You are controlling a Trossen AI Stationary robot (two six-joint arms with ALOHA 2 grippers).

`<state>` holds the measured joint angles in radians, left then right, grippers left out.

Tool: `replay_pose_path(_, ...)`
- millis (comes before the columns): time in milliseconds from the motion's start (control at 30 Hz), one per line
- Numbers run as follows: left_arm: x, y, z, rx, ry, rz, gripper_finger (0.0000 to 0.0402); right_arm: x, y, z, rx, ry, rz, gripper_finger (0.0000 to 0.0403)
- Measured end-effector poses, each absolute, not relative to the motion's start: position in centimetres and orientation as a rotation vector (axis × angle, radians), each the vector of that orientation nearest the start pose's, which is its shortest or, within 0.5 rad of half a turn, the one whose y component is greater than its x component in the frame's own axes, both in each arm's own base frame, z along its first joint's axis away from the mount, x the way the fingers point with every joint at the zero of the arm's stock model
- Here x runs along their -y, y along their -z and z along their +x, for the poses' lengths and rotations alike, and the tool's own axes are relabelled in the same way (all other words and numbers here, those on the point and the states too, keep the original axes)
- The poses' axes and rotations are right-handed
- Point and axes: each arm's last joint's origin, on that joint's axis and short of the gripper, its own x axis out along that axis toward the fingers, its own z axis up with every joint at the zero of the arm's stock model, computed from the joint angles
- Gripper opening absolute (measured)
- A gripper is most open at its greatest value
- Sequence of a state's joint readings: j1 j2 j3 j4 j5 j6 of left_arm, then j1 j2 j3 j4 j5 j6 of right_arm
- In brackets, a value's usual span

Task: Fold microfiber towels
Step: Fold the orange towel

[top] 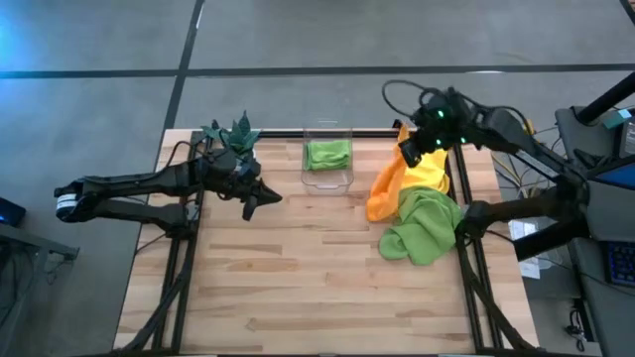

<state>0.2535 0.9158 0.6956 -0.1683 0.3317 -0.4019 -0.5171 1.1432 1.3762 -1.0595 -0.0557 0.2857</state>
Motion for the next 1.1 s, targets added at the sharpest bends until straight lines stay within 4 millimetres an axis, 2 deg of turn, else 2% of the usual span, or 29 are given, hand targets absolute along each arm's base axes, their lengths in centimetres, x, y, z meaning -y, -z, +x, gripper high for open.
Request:
replay_pose_path(167, -4.4, -27.8, 20.9, -0.364, 0.005, -0.513, 0.0, 6.3, -39.1, 18.6, -0.716, 0.535, 0.489, 0.0009)
replay_pose_path(433, -4.5, -27.3, 21.7, -0.39, 0.037, -0.527, 0.0, 1.9, -39.0, 22.6, -0.617, 0.45, 0.443, 0.0008)
replay_pose_path(667, -4.3, -28.3, 21.0, -0.349, 0.078, -0.519, 0.0, 0.1, -39.2, 25.7, -0.489, 0.352, 0.444, 0.0008)
replay_pose_path(867, -3.9, -29.3, 20.1, -0.308, 0.125, -0.51, 0.0, -0.7, -39.6, 27.0, -0.396, 0.3, 0.457, 0.0008)
replay_pose_path(1100, -3.0, -30.6, 18.6, -0.277, 0.341, -0.502, 0.0, -2.0, -40.6, 28.2, -0.258, 0.213, 0.48, 0.0008)
